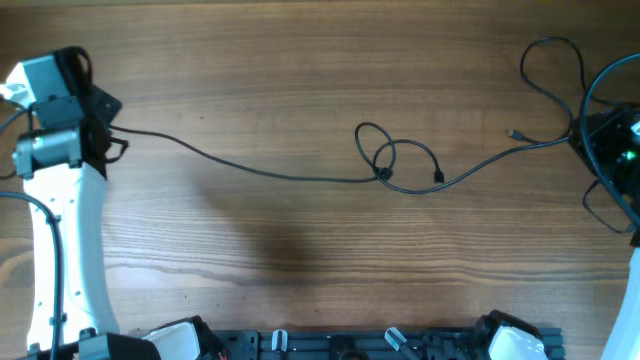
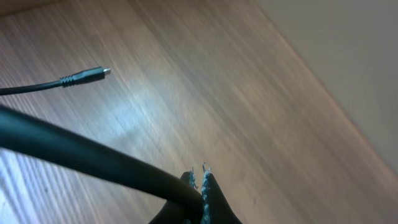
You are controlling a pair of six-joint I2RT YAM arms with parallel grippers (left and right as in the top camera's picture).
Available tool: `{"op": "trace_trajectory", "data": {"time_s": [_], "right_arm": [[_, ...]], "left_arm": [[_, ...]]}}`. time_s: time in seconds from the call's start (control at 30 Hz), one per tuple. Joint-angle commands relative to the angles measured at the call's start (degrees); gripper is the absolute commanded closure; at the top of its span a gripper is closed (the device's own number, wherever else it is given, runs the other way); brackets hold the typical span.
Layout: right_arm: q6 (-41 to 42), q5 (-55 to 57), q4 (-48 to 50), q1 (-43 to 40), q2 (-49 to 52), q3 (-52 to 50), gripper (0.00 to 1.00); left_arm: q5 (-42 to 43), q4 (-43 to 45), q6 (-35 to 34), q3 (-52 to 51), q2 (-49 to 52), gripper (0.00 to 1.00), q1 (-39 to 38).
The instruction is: Untangle cables
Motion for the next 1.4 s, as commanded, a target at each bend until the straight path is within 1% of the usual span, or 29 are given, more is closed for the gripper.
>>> {"op": "trace_trajectory", "data": {"time_s": [0.0, 0.13, 0.23, 0.33, 0.4, 0.5, 0.57, 0.63, 0.73, 0.97, 1.0, 1.07, 1.13, 1.2, 1.27, 1.33, 1.37], "right_arm": [[-2.0, 1.0, -0.4, -1.2, 2.6, 1.4, 0.96], [-1.9, 1.0, -0.2, -3.5, 6.1, 1.4, 0.96], [-2.7, 0.8, -0.4, -7.4, 8.1, 1.4, 0.96], [-3.6, -4.2, 0.2, -12.6, 9.6, 1.4, 0.96], [-5.4, -8.8, 1.4, -14.2, 9.9, 1.4, 0.96], [-6.2, -7.5, 1.6, -14.2, 9.9, 1.4, 0.96], [-6.4, -7.5, 1.7, -14.5, 9.9, 1.4, 0.96], [-6.6, -7.6, 1.6, -14.6, 9.9, 1.4, 0.96], [-7.0, -7.6, 1.3, -14.6, 9.9, 1.4, 0.96], [-8.3, -7.8, 0.0, -14.6, 10.1, 1.4, 0.96], [-9.1, -9.6, -0.1, -14.5, 10.2, 1.4, 0.96], [-11.6, -16.3, -0.7, -14.0, 10.1, 1.4, 0.96], [-12.7, -20.6, -0.6, -10.8, 9.4, 1.4, 0.96], [-11.9, -21.6, 0.1, -4.4, 8.2, 1.6, 0.96], [-10.2, -21.6, 0.7, 1.9, 7.5, 2.4, 0.96], [-6.4, -21.6, 2.4, 10.1, 7.2, 3.8, 0.96], [-4.2, -21.6, 4.8, 16.2, 7.1, 5.2, 0.96]], "left_arm": [[-0.3, 2.7, 1.1, 0.5, 2.1, 0.96, 5.5], [2.1, 5.4, 1.0, 0.5, 4.4, 0.96, 10.0], [7.2, 8.1, 0.9, 0.5, 6.3, 0.96, 13.2], [8.5, 10.2, 1.1, 0.5, 8.3, 0.96, 14.9], [8.6, 11.5, 1.6, 0.5, 9.1, 0.96, 15.0], [8.6, 16.3, 3.2, 0.5, 10.6, 0.96, 15.2], [8.6, 20.3, 6.7, 0.5, 11.7, 0.96, 16.3], [8.6, 22.6, 7.1, 0.5, 12.7, 0.96, 18.1], [8.6, 23.6, 7.1, 0.5, 14.1, 0.96, 21.6], [9.0, 23.6, 5.9, 0.5, 15.8, 0.96, 26.0], [9.9, 23.5, 5.1, 0.5, 16.0, 0.96, 26.3], [16.5, 22.1, 5.1, 0.5, 16.0, 0.96, 26.3], [27.5, 22.9, 5.1, 0.5, 16.0, 0.96, 24.2], [33.4, 24.3, 5.2, 0.6, 15.3, 0.96, 20.8], [34.9, 24.2, 5.2, 0.6, 13.9, 0.96, 17.2], [36.5, 24.2, 5.6, 0.6, 11.5, 0.96, 13.6], [38.0, 24.1, 5.6, 0.6, 8.9, 0.96, 11.5]]}}
